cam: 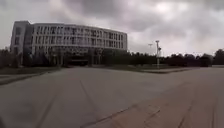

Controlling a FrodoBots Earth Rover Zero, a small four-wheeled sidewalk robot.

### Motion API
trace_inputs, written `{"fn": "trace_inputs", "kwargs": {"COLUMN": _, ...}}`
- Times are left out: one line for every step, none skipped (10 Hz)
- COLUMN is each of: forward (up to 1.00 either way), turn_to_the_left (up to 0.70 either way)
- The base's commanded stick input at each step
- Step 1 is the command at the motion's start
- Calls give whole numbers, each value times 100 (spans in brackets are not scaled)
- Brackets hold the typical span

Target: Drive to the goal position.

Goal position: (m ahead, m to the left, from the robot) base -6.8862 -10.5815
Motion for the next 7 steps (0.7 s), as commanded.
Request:
{"fn": "trace_inputs", "kwargs": {"forward": 70, "turn_to_the_left": 0}}
{"fn": "trace_inputs", "kwargs": {"forward": 70, "turn_to_the_left": 0}}
{"fn": "trace_inputs", "kwargs": {"forward": 70, "turn_to_the_left": 0}}
{"fn": "trace_inputs", "kwargs": {"forward": 70, "turn_to_the_left": 1}}
{"fn": "trace_inputs", "kwargs": {"forward": 70, "turn_to_the_left": 6}}
{"fn": "trace_inputs", "kwargs": {"forward": 70, "turn_to_the_left": 24}}
{"fn": "trace_inputs", "kwargs": {"forward": 70, "turn_to_the_left": 34}}
